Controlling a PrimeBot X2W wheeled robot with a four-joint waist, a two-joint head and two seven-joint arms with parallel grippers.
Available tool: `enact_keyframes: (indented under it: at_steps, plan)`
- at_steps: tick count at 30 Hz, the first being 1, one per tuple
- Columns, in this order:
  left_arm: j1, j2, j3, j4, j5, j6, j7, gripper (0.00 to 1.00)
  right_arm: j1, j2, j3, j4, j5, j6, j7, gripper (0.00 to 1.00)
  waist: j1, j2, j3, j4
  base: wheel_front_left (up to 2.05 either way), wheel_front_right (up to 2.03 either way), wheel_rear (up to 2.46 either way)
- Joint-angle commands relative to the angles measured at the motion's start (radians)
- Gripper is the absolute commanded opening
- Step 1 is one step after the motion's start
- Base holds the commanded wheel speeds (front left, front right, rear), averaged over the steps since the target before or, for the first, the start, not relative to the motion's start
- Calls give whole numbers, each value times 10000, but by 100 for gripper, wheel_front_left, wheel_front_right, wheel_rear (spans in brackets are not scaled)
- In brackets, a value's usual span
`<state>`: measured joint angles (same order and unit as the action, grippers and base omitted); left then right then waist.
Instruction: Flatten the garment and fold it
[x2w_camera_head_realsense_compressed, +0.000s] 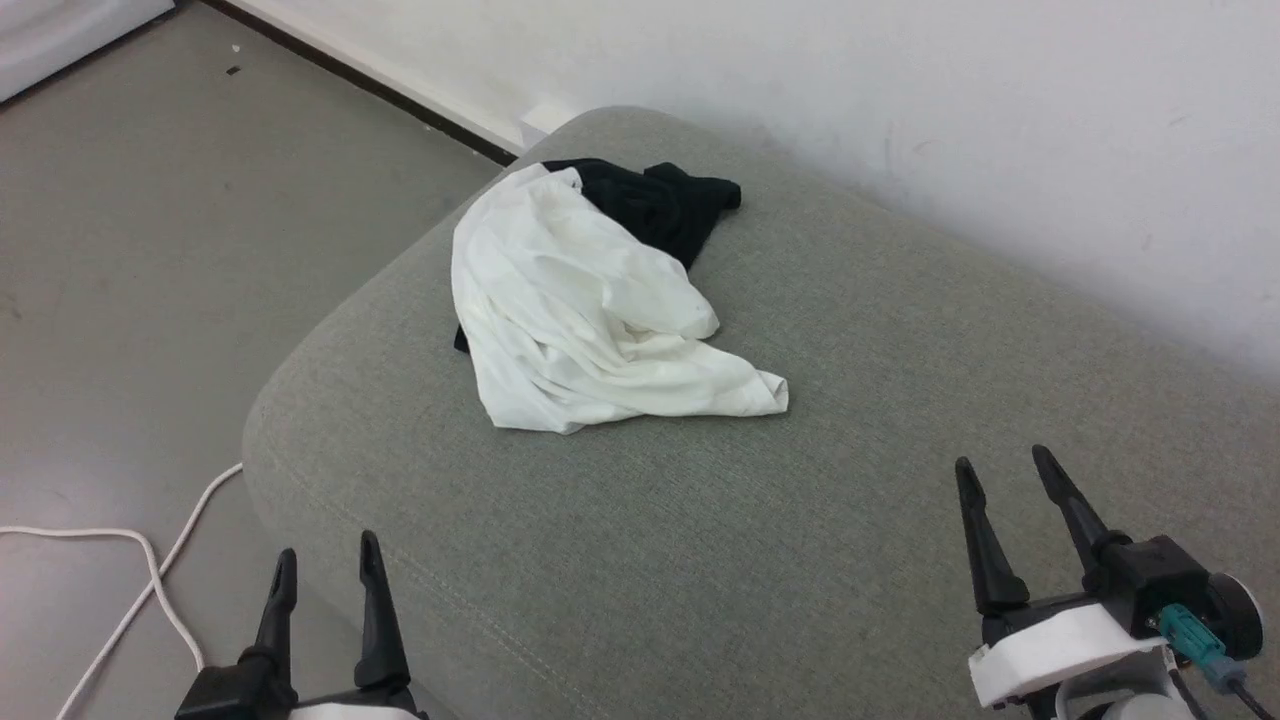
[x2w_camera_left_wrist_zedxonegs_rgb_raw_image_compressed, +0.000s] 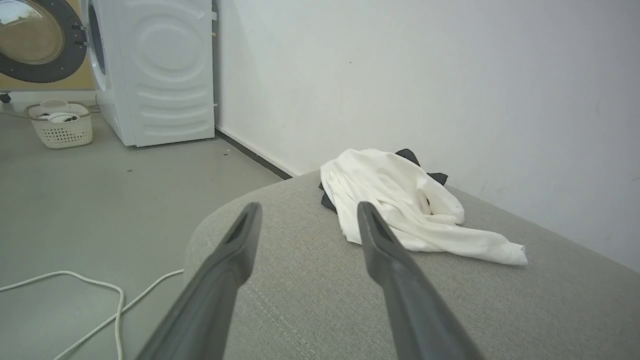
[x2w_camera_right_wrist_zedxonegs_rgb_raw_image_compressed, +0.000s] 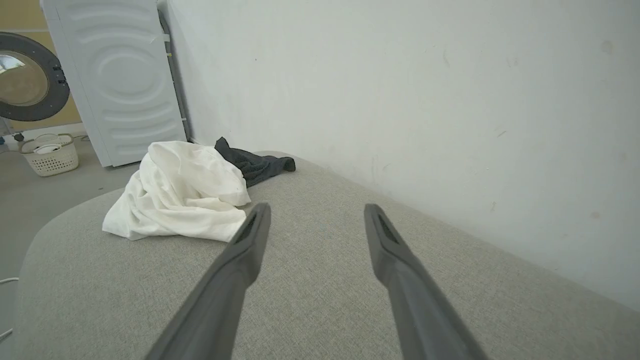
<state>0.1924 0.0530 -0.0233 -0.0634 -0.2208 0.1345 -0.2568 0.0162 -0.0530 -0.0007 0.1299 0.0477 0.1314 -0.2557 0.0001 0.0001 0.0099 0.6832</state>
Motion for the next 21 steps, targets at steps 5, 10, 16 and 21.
enact_keyframes:
  at_steps: [5, 10, 16, 21]
  plan:
    - [71, -26, 82, 76, -17, -32, -49, 100, -40, 28, -29, 0, 74, -7, -61, 100, -1, -1, 28, -46, 0, 0, 0]
    - [65, -27, -13, 62, -27, 10, -49, 100, -45, 28, -55, 11, 83, -7, -61, 100, -1, -1, 44, -75, 0, 0, 0]
    - [-105, -27, -27, -467, -803, -14, -49, 100, -43, 28, -70, -92, 74, -7, -36, 100, -1, -1, 174, -130, 0, 0, 0]
    - [-862, 111, -204, -1455, -1328, -523, 108, 100, -122, 28, -131, -490, -50, -7, 151, 100, -1, -1, 542, -306, 0, 0, 0]
